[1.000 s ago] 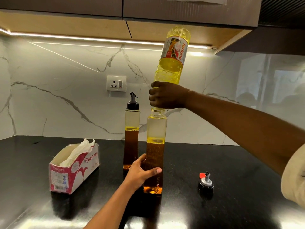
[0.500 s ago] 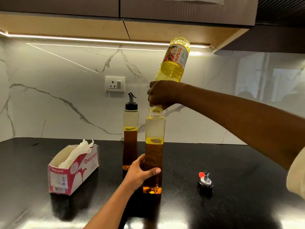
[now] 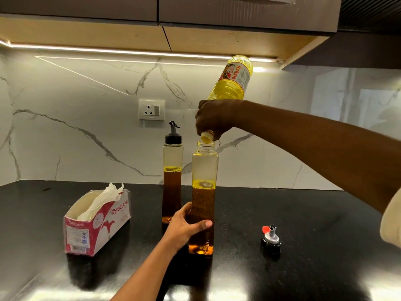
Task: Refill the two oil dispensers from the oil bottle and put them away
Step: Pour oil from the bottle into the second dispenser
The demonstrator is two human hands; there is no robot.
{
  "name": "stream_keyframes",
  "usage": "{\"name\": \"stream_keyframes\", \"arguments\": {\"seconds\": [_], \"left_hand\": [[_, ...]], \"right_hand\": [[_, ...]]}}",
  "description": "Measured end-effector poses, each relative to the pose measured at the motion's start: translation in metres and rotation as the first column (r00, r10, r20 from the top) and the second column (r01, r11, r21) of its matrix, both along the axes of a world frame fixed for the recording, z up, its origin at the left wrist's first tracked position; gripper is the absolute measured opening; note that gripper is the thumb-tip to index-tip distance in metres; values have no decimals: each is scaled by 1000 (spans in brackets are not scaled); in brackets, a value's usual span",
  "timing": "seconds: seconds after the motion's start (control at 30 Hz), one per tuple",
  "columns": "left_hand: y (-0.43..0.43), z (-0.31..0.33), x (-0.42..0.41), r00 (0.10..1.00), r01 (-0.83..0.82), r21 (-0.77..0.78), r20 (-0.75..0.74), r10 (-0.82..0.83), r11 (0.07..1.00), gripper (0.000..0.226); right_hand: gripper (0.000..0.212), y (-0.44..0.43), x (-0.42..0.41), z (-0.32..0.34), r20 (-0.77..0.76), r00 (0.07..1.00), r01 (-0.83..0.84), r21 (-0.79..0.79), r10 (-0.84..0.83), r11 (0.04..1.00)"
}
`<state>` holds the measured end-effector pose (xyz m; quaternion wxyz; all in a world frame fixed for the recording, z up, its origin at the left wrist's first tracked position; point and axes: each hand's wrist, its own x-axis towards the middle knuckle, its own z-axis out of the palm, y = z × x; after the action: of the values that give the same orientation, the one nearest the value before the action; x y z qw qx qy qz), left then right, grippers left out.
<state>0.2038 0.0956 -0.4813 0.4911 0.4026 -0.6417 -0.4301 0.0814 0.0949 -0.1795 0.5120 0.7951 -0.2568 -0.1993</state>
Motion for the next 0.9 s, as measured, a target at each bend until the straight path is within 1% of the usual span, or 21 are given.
{"name": "stream_keyframes", "arguments": {"seconds": [0.07, 0.17, 0.23, 0.3, 0.37, 0.43, 0.5, 0.63, 0.73, 0.83, 0.9], "left_hand": [[0, 0, 0, 1000, -4, 7, -6, 4, 1000, 105], [1, -1, 0, 1000, -12, 5, -8, 12, 1000, 108], [1, -2, 1, 1000, -21, 16, -2, 21, 1000, 112], [0, -3, 2, 1000, -21, 18, 4, 21, 1000, 113], [0, -3, 2, 1000, -24, 18, 9, 23, 1000, 111], [-1, -2, 2, 1000, -27, 19, 11, 27, 999, 112], [-1, -2, 2, 999, -30, 20, 11, 30, 999, 113], [-1, -2, 1, 1000, -27, 19, 10, 27, 999, 109], [-1, -3, 1, 1000, -29, 14, 6, 29, 999, 109], [0, -2, 0, 1000, -25, 10, 4, 25, 1000, 105], [0, -2, 0, 1000, -21, 7, 1, 21, 1000, 107]], "right_hand": [[27, 0, 0, -2, 34, 999, 25, 36, -26, 999], [26, -7, -4, -6, 145, 985, 75, 120, -92, 990], [28, -15, -8, -7, 245, 953, 124, 217, -177, 968], [27, -22, -12, -7, 343, 905, 138, 321, -250, 937], [28, -26, -15, -7, 400, 865, 142, 385, -303, 912], [29, -29, -16, -7, 424, 836, 152, 429, -347, 890], [24, -31, -17, -7, 435, 818, 157, 463, -378, 872], [22, -34, -18, -9, 457, 785, 162, 500, -418, 851], [24, -33, -20, -10, 468, 771, 173, 500, -432, 849], [20, -30, -23, -11, 477, 771, 179, 473, -421, 863], [20, -29, -24, -12, 484, 770, 175, 466, -416, 867]]}}
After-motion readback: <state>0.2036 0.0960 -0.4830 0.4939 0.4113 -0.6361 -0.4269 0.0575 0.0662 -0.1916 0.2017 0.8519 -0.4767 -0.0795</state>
